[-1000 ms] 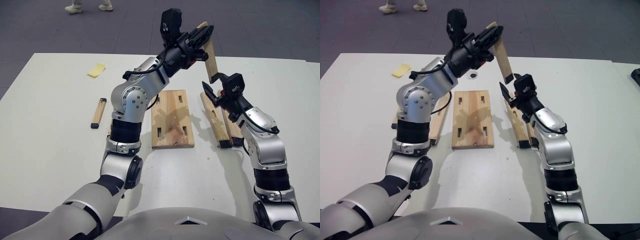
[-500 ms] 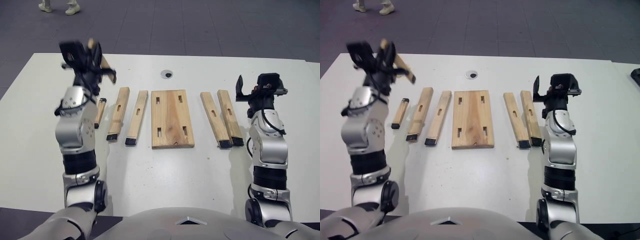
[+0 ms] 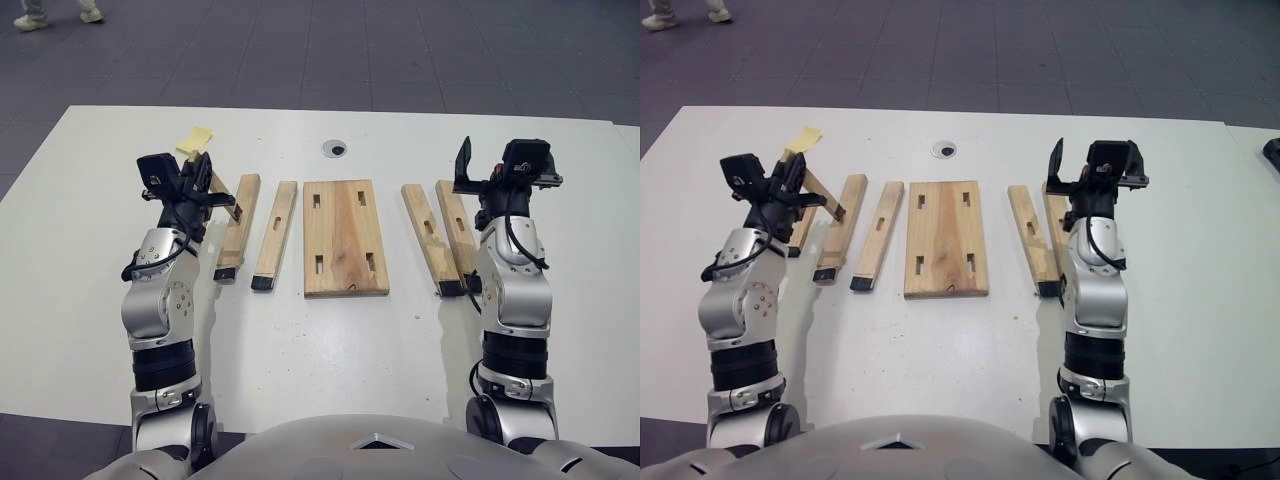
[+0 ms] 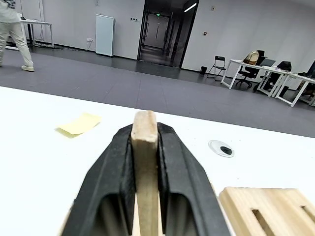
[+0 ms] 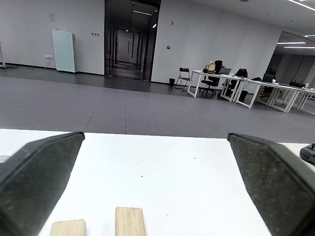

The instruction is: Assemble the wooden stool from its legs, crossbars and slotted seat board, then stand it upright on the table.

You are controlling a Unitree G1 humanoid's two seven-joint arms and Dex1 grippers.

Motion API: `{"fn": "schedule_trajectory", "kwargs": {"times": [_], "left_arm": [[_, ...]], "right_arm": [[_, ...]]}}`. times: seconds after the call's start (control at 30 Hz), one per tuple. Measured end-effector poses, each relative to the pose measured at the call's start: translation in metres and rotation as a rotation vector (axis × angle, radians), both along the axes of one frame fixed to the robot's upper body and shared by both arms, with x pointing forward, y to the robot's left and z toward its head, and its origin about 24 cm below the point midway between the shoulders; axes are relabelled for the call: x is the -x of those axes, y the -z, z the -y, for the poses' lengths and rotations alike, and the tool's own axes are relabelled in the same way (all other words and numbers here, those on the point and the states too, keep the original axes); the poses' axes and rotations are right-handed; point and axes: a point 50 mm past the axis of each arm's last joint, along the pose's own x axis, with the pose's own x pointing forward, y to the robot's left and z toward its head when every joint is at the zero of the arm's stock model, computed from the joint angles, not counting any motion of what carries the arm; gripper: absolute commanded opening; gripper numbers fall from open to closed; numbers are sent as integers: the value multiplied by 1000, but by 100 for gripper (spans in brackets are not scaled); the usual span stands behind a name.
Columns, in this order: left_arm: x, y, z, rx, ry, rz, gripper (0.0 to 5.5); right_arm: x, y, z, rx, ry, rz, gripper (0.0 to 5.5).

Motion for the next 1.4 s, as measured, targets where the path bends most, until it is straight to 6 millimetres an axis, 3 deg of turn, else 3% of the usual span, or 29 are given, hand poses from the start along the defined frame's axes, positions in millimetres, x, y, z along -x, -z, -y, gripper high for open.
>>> {"fn": "schedule_trajectory", "kwargs": {"times": [0.13, 0.27, 0.6, 1.4], "left_arm": [[-10, -7, 6, 28, -2, 51, 41], [-13, 3, 6, 17, -13, 30, 41], [-3, 15, -8, -3, -69, 2, 41], [-6, 26, 1, -33, -29, 22, 41]], "right_arm": [[1, 3, -2, -13, -3, -9, 540], [1, 4, -2, -17, -5, -10, 540], [3, 6, -2, -26, -3, -19, 540], [3, 8, -3, -28, -22, -32, 540]]}}
